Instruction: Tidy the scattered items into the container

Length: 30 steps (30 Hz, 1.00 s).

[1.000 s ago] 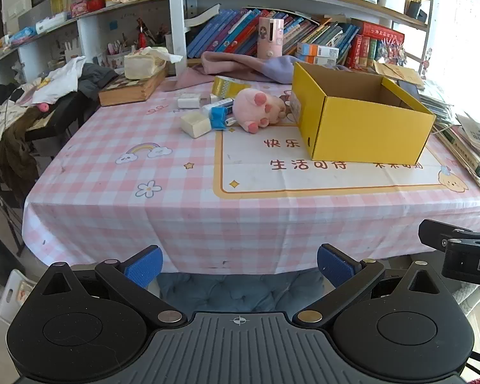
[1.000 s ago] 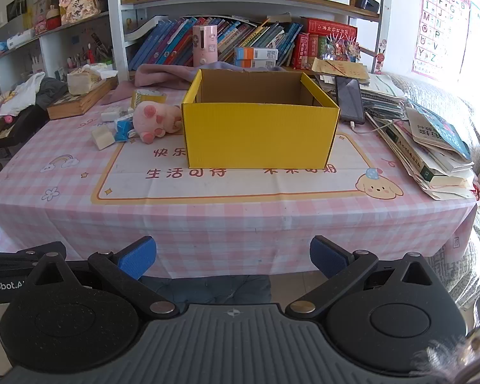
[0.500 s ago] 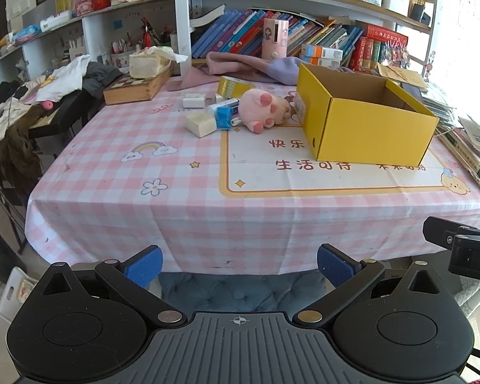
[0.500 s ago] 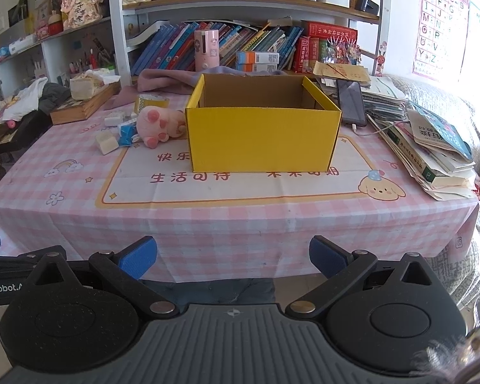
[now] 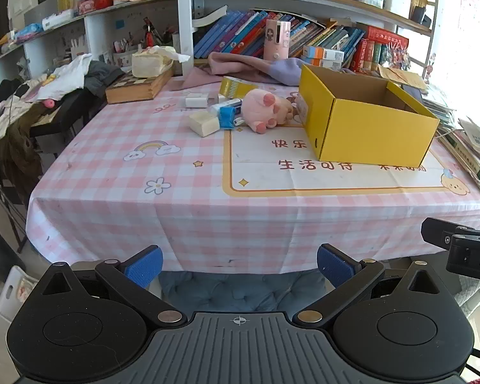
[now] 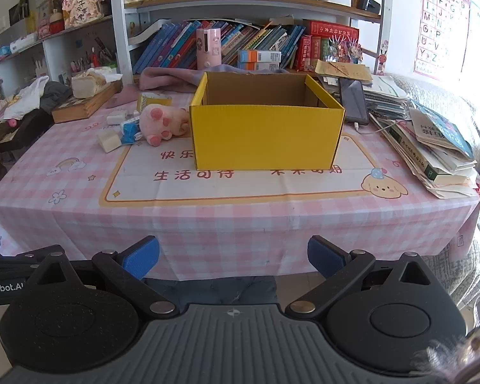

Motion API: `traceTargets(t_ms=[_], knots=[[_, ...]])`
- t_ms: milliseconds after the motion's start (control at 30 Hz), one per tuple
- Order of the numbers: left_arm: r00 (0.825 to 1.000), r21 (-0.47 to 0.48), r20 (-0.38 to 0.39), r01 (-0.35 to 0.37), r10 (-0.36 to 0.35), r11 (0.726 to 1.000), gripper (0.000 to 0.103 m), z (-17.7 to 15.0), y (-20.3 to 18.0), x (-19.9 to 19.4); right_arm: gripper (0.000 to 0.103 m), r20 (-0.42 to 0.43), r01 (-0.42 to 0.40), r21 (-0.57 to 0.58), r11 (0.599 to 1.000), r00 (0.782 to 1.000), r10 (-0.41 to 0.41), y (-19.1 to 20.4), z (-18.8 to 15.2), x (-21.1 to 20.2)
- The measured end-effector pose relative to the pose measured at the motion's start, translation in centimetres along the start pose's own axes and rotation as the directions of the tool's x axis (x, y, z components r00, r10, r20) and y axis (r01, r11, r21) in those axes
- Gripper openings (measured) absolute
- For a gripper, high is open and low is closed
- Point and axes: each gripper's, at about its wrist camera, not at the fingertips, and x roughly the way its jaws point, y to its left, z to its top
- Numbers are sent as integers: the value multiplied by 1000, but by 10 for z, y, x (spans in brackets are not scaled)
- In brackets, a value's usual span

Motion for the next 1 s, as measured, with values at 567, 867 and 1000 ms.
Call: traceTargets(t_ms=[567,867,1000], knots=[[1000,-27,13,-2,2,1000,103,-5,22,-6,101,-12,-31,-41,999,999,31,24,0,2],[998,-92,10,-54,56,994,102,-9,46,-10,101,-32,-102,-107,989,995,99,52,7,13],[996,-117,-4,-85,85,989,102,-11,56,-9,101,-39,-134,-129,982,991,130,62,9,19]])
